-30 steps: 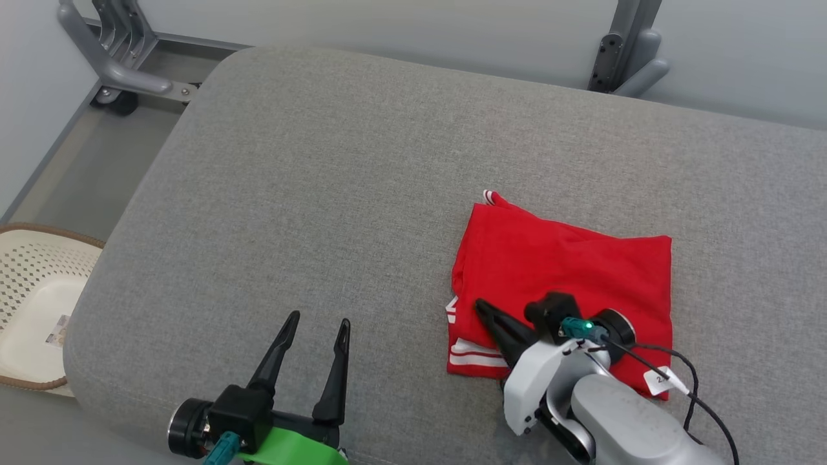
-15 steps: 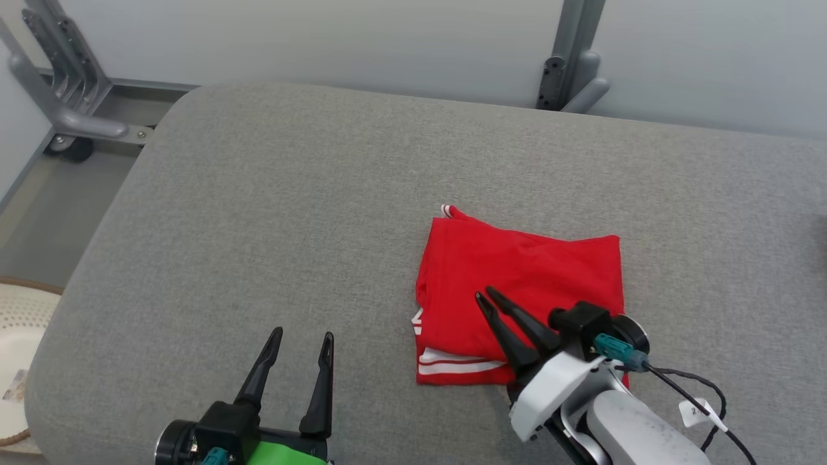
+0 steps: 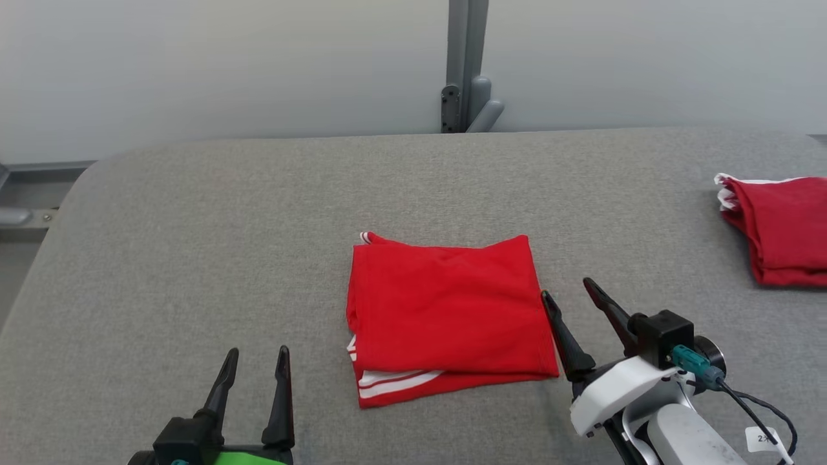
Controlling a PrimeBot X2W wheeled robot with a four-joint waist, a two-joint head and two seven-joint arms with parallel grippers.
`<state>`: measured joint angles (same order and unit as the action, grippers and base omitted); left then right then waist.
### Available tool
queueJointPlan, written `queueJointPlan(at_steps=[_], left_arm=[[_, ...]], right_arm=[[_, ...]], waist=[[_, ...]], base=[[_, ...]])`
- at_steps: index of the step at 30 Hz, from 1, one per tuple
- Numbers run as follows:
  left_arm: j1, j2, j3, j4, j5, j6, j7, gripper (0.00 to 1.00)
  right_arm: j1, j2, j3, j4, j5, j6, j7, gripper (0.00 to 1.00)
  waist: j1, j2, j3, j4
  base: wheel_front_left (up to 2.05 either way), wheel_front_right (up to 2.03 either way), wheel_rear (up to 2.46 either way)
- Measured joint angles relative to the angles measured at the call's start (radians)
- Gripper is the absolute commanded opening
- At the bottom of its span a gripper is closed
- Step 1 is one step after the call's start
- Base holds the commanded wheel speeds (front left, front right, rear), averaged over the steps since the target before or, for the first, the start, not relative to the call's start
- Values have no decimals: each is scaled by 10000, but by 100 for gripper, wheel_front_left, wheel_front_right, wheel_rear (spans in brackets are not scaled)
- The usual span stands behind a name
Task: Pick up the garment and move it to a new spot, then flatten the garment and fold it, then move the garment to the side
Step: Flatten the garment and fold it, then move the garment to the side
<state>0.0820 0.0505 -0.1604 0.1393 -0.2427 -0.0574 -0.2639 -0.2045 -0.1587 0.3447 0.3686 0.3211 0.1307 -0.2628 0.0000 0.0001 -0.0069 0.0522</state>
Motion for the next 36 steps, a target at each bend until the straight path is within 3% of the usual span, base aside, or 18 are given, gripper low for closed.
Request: queueJointPlan(at_steps=[6,17,36], left_arm=[[287,0,435,261,-71,111,0,100],[1185,0,1005,-489,230,169,0,100],[2002,-2,899,-1538,995,90,0,100]], right_arm=[[555,92,-512,-355,-468,0,0,100],[2088,230,-1361,-1710,-1041,0,0,100],[2870,370,-1530,-1981,-1124,0,0,100]], waist=[[0,0,-342,-587],[0,0,-1005,-1146],[0,0,-1088,-988]], base=[[0,0,0],[0,0,0],[0,0,0]])
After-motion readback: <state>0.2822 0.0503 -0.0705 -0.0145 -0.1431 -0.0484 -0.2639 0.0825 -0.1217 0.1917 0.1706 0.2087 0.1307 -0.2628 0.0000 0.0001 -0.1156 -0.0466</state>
